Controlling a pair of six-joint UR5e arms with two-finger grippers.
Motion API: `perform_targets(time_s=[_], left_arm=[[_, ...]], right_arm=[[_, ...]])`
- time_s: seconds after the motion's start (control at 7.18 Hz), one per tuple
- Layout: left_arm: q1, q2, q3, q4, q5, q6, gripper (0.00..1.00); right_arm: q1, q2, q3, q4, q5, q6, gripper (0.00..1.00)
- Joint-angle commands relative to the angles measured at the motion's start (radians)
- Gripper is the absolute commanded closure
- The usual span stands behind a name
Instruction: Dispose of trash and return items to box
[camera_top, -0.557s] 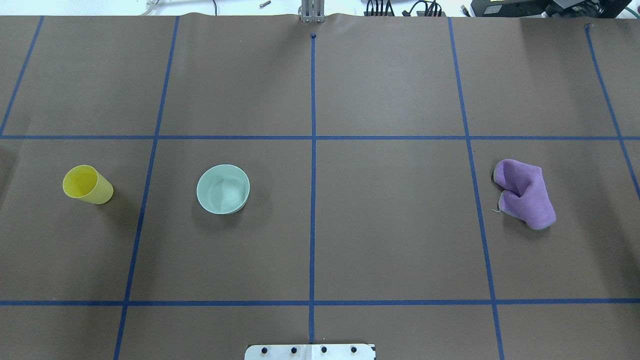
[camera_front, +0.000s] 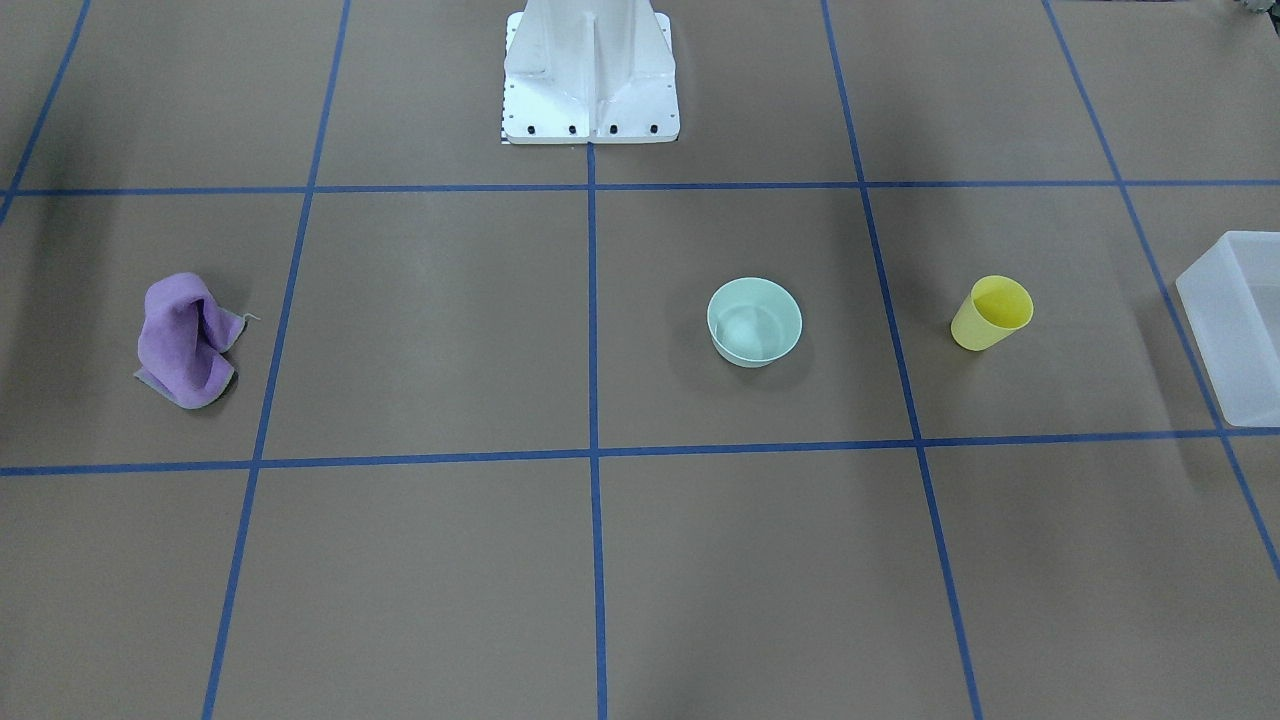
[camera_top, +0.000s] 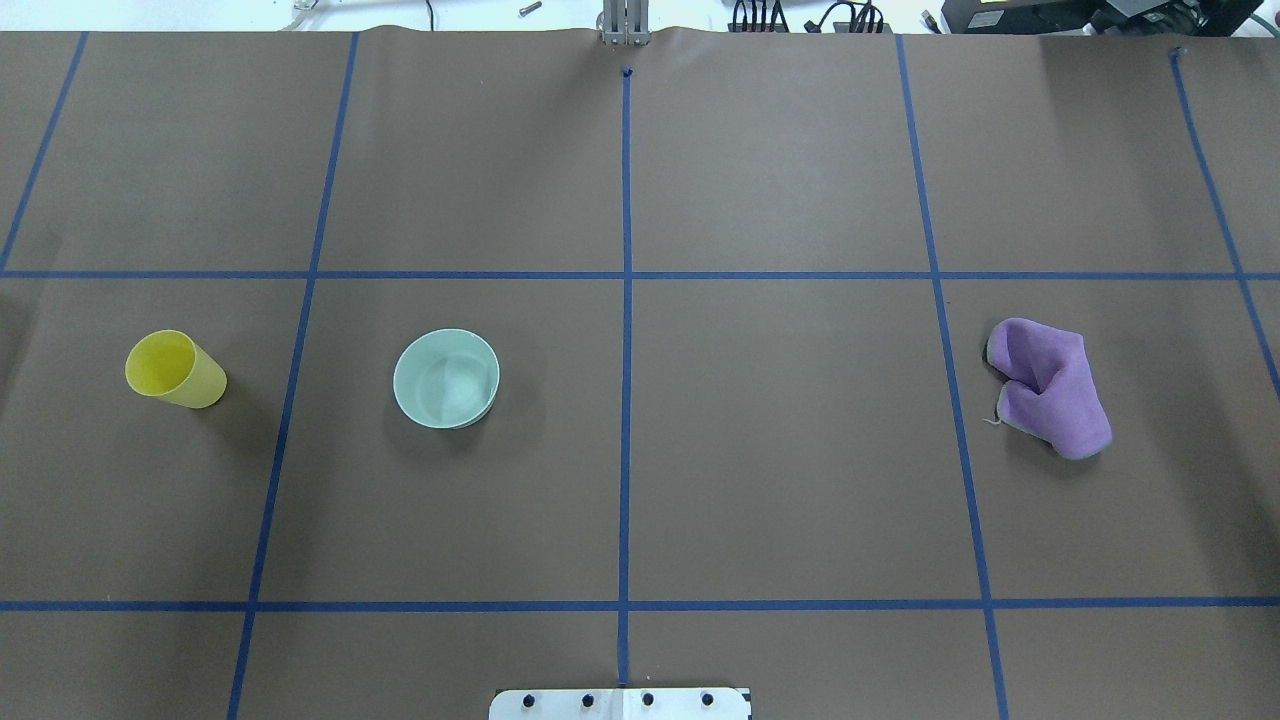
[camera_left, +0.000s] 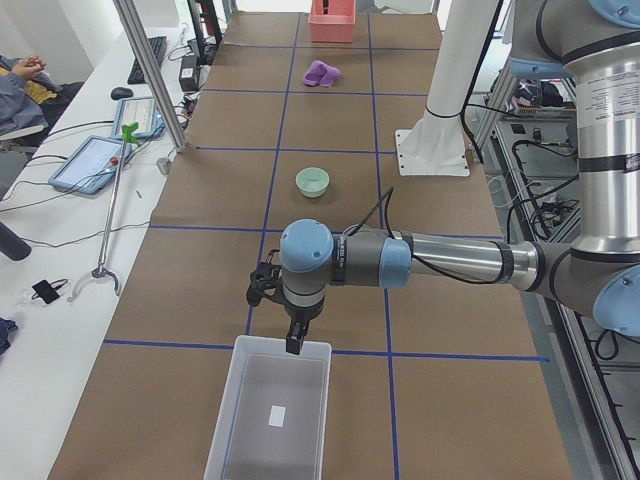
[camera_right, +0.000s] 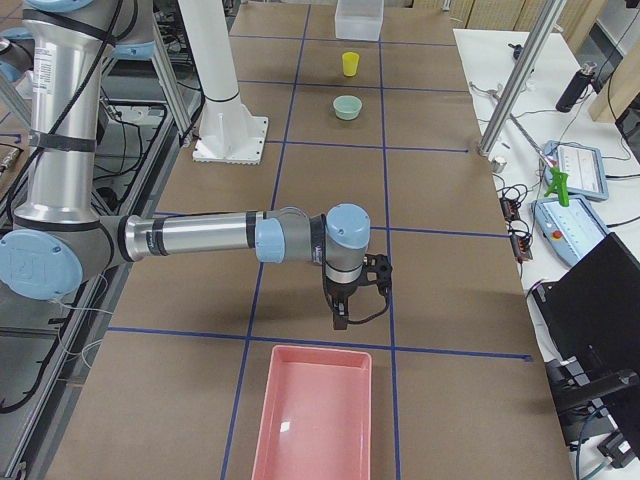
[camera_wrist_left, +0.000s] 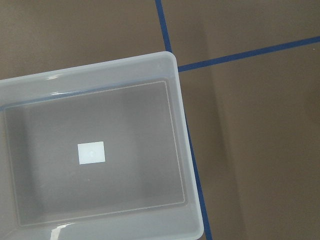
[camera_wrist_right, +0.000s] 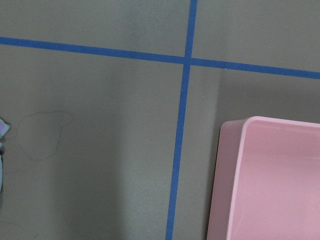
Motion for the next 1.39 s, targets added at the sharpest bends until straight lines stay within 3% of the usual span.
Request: perform_targets(time_s=[0.0,0.7,1.25], left_arm=[[0.000,0.003,0.001,-0.002,0.003,0.001,0.02],[0.003,0.000,-0.008,-0.005,-0.002,-0.066,0.02],[0.280,-0.028,-0.040,-0.210,0.009,-0.515,0.02]], right_arm=[[0.000,0.000,-0.001,-0.001,0.001,0.000,0.00],[0.000,0.002,-0.002,-0.001,0.014,0.002,0.00],[0.000,0.002,-0.001,0.001,0.017,0.000,0.00]])
